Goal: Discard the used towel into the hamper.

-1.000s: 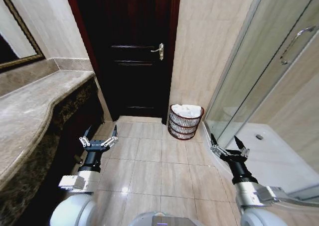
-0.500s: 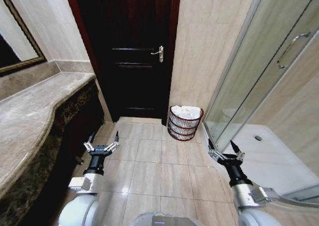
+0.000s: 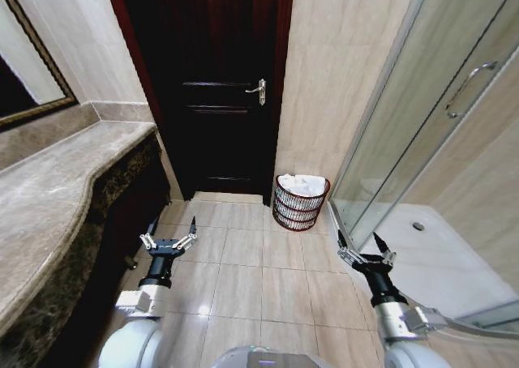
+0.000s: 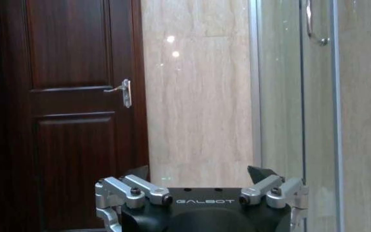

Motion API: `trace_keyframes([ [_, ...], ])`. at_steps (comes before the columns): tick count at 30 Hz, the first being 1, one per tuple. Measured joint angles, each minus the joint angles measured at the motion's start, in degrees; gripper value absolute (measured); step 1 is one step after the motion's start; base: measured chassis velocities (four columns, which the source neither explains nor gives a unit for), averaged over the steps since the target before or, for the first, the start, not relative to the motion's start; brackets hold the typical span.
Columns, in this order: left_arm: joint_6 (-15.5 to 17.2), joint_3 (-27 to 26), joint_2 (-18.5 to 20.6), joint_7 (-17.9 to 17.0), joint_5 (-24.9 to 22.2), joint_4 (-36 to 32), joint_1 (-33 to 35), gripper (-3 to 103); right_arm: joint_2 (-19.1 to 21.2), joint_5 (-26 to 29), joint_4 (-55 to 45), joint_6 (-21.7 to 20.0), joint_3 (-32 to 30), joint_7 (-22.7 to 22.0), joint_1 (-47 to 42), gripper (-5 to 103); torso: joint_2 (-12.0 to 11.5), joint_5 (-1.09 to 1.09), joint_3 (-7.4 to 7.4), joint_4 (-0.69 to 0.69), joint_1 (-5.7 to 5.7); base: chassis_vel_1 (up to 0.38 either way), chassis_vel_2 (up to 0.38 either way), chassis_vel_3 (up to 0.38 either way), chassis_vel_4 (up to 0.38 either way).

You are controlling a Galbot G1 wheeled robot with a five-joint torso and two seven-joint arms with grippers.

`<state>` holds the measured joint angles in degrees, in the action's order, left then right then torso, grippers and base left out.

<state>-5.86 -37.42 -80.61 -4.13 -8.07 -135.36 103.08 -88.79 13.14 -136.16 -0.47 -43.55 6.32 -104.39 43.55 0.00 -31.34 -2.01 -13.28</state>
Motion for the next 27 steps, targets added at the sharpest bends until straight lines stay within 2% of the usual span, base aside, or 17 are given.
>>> trace_keyframes([
  [9, 0.8, 0.7, 0.2, -0.3, 0.0, -0.9, 0.0, 100, 0.2, -1.6, -1.0, -0.4, 0.2, -1.4, 0.6, 100, 2.4, 0.0, -1.42, 0.0, -1.03, 0.0, 0.0, 0.0, 0.0],
  [27, 0.9, -0.1, 0.5, -0.4, -1.1, -0.9, -0.1, 100, -0.6, -2.8, -0.1, 0.1, 1.6, -1.1, 0.2, 100, 7.0, 0.0, -4.04, 0.0, -3.0, 0.0, 0.0, 0.0, 0.0],
])
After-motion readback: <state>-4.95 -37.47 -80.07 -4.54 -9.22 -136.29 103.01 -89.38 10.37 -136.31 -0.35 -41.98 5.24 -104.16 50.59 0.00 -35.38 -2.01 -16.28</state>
